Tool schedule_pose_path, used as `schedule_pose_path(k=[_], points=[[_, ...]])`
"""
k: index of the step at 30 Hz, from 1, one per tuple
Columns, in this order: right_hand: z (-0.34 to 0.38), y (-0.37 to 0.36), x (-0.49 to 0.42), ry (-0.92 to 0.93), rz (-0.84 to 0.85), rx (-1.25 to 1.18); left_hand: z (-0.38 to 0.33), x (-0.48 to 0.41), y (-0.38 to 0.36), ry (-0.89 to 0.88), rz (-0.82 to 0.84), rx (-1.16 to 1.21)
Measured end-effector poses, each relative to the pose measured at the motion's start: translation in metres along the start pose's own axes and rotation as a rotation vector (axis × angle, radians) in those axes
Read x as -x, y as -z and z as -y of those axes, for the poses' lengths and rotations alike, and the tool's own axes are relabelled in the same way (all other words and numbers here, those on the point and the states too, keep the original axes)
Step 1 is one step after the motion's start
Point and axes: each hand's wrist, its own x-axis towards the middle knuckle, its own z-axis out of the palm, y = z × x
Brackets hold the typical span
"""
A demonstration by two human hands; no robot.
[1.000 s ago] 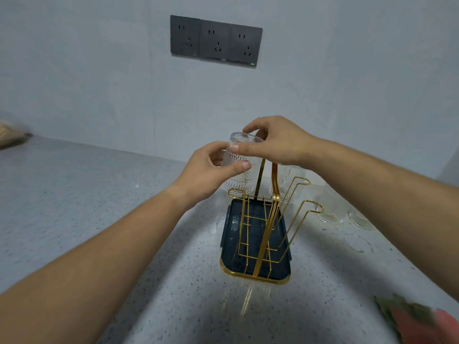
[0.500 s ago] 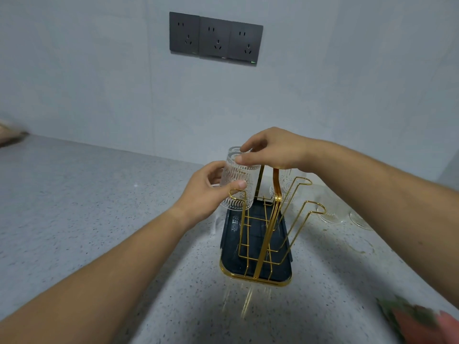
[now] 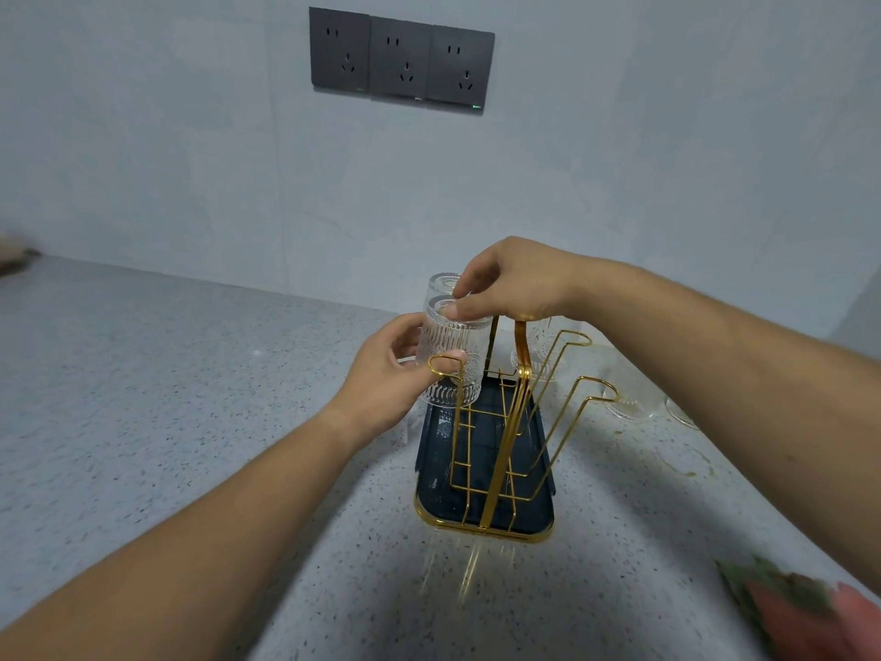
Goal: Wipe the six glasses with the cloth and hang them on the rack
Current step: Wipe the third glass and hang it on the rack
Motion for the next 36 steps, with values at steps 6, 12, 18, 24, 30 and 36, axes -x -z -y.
schedule_pose_path(k=[6,12,18,24,30,36], points=[[-0.002,-0.002,-0.002,0.009,-0.005,-0.006,-0.004,0.001,-0.001,0.02,0.01,-0.002],[-0.009,-0.003,0.003,0.058,-0.102,-0.128,-0.006,0.004,0.003,0.041,0.015,0.001],[-0.014,0.003,0.023,0.078,-0.266,-0.207,-0.009,0.007,0.004,0.086,0.02,-0.072],[-0.035,0.021,0.072,0.047,-0.407,-0.3,-0.03,0.012,0.019,0.14,-0.096,-0.055],[-0.088,0.035,0.141,-0.062,-0.517,-0.363,-0.103,0.018,0.01,-0.014,-0.233,0.054],[-0.157,0.04,0.209,-0.278,-0.563,-0.394,-0.179,0.042,-0.06,-0.148,-0.028,0.134]])
